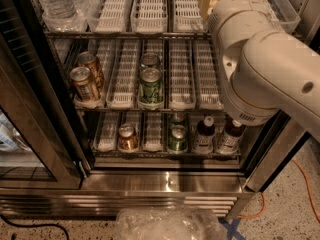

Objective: Pick green can from top shelf of fridge

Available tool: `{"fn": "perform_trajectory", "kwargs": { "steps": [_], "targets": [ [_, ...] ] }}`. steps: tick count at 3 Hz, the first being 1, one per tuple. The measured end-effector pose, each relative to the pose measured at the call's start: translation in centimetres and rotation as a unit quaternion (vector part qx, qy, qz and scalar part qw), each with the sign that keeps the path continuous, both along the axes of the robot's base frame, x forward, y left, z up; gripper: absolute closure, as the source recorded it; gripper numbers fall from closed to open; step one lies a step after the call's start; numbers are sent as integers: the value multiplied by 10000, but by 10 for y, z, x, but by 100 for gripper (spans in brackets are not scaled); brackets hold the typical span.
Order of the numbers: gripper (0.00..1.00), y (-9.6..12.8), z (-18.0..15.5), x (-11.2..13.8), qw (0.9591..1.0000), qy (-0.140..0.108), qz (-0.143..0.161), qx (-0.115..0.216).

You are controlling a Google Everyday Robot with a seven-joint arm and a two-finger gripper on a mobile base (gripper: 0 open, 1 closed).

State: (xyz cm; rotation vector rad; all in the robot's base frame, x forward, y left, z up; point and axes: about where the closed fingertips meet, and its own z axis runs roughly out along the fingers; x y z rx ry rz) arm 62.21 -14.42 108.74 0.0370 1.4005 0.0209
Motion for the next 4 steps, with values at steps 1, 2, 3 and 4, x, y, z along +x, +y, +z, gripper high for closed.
{"fn": "perform_trajectory", "kwargs": {
  "steps": [1,2,3,4],
  "targets": [
    [27,-5,-13,9,9998,41,-140,161],
    [27,-8,-18,13,9995,27,-217,231],
    [31,-11,-15,18,9992,15,-253,304],
    [31,-11,-15,18,9992,15,-253,304]
  ]
}}
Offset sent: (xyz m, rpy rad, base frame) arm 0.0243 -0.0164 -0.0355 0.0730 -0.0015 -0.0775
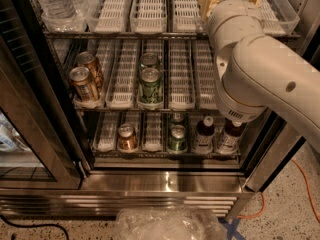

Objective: Pick green can from top shelf of fridge

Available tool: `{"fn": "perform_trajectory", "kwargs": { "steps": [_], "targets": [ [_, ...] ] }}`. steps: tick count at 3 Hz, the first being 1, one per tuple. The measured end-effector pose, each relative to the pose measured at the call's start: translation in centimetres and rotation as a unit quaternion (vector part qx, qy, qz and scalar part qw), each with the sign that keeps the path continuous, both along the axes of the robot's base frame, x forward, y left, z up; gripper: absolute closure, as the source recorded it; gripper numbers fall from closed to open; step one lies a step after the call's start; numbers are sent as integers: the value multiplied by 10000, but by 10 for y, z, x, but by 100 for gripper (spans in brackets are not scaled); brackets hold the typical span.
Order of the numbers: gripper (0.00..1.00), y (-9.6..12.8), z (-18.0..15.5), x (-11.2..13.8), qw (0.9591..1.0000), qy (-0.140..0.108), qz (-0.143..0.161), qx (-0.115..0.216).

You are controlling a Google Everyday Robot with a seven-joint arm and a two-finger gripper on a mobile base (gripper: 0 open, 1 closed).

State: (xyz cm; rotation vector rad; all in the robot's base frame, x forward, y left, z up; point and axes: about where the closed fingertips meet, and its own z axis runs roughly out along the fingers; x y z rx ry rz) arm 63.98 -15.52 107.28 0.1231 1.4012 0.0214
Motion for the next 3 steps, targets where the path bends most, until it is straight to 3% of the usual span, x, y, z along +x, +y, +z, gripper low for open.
{"fn": "perform_trajectory", "kwargs": {
  "steps": [1,3],
  "targets": [
    [34,0,0,0,10000,0,0,0],
    [76,0,0,0,10000,0,0,0]
  ]
}}
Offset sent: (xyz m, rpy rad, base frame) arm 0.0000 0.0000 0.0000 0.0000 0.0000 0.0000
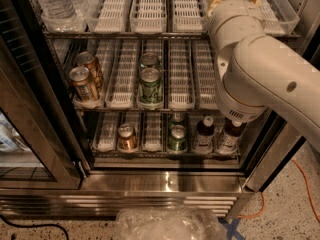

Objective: Pick green can from top shelf of fridge

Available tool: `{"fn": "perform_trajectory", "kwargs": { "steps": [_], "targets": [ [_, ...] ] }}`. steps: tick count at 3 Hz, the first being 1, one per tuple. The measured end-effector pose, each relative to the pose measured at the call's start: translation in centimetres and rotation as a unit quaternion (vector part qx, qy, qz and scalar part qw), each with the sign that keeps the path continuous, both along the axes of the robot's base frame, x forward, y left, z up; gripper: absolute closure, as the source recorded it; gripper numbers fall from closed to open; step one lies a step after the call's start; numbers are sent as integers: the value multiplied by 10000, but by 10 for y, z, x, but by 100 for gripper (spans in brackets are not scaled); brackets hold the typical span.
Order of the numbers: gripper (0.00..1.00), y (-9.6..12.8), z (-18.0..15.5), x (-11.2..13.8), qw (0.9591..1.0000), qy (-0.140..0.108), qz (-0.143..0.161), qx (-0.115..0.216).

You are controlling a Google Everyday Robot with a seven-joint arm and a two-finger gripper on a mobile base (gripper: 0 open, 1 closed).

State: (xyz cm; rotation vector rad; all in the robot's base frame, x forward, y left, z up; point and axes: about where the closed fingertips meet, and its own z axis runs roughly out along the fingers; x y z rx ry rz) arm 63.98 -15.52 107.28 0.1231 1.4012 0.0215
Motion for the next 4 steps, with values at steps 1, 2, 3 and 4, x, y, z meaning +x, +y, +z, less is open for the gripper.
{"fn": "perform_trajectory", "kwargs": {
  "steps": [1,2,3,4],
  "targets": [
    [98,0,0,0,10000,-1,0,0],
    [100,0,2,-2,10000,-25,0,4],
    [100,-2,1,-7,10000,-88,-19,29],
    [100,-6,0,-18,9997,-229,-73,95]
  ]
}}
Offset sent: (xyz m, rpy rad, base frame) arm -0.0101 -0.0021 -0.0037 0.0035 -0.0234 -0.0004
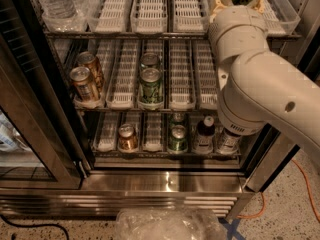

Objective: Pick green can from top shelf of fridge

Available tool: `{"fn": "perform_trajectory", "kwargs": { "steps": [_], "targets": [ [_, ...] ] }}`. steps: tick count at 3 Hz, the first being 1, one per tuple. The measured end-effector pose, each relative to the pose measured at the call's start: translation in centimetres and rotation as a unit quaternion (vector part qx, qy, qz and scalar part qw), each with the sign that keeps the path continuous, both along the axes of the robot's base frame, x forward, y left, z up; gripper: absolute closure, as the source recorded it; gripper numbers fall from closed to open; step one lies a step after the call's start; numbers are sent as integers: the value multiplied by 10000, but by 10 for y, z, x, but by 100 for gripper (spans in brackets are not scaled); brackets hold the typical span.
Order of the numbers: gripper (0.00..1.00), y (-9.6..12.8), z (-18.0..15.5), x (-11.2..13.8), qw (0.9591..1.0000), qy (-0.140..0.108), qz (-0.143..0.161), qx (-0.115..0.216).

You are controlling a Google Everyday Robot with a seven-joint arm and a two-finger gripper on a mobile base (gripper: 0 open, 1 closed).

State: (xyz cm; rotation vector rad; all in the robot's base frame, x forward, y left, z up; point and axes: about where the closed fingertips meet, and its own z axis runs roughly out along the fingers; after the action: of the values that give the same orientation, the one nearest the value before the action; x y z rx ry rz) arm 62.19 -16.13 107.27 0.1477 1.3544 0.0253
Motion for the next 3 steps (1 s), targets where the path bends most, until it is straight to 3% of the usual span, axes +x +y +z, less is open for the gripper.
{"fn": "perform_trajectory", "kwargs": {
  "steps": [1,2,3],
  "targets": [
    [100,-1,-2,-12,9999,-159,-22,40],
    [100,-1,-1,-11,9999,-162,-22,41],
    [100,1,6,-20,9990,-443,31,17]
  ]
}}
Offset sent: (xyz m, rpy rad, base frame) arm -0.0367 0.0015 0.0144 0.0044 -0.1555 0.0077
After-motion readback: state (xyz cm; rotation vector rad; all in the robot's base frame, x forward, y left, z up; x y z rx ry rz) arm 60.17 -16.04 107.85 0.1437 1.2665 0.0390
